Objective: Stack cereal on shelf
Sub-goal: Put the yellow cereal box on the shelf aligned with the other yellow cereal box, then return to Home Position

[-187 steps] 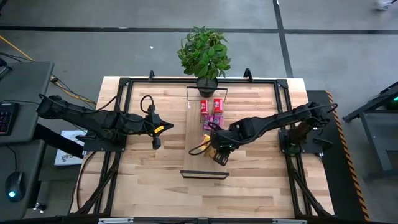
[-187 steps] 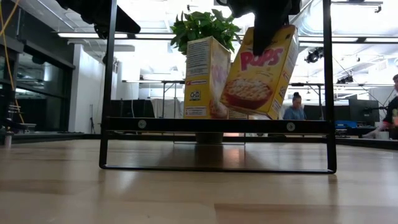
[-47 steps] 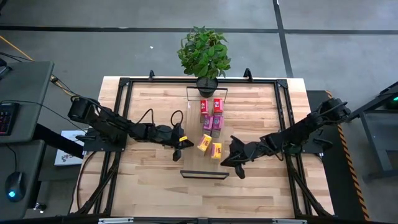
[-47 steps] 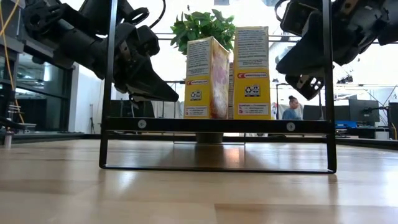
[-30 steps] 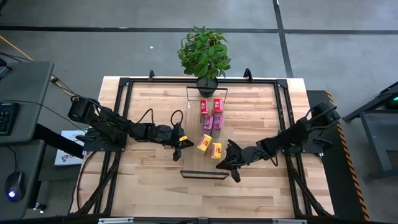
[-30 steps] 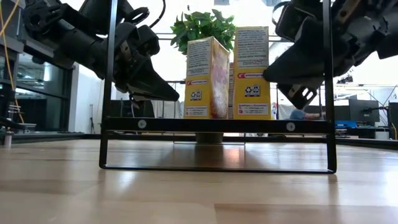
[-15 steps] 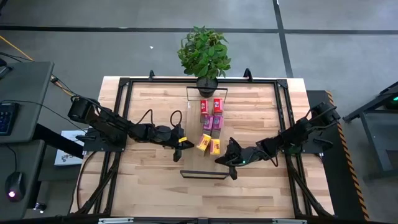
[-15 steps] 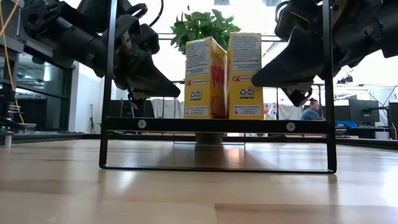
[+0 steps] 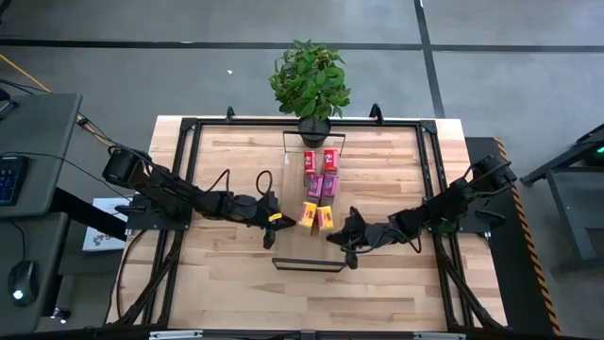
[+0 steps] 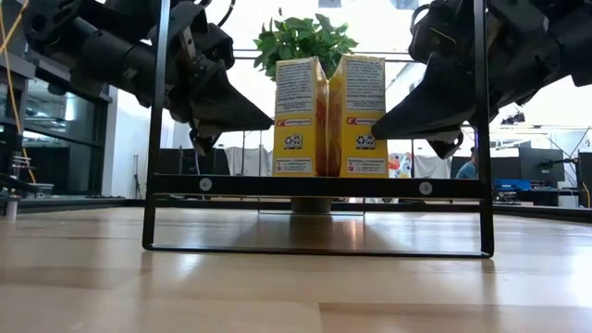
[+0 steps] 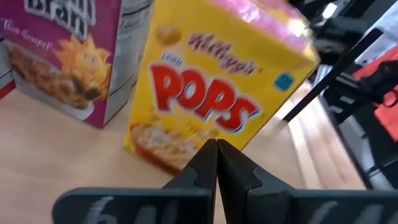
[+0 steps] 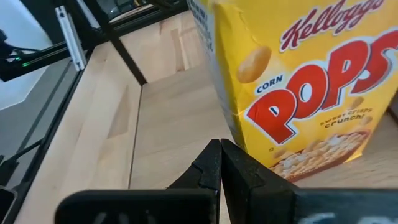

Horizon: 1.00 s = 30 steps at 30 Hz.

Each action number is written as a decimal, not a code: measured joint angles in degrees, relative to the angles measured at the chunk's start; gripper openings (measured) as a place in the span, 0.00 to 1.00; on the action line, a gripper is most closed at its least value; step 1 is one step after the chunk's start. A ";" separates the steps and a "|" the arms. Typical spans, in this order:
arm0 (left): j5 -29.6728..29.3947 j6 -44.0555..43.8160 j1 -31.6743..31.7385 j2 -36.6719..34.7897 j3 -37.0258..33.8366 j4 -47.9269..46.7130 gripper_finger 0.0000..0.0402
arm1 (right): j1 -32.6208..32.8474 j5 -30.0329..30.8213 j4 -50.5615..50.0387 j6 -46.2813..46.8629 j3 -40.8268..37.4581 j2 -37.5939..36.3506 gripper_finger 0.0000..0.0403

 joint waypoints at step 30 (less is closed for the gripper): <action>-5.48 21.21 0.01 -29.33 -3.02 -21.56 0.00 | 1.49 -3.19 -19.48 -1.68 -0.02 -11.67 0.00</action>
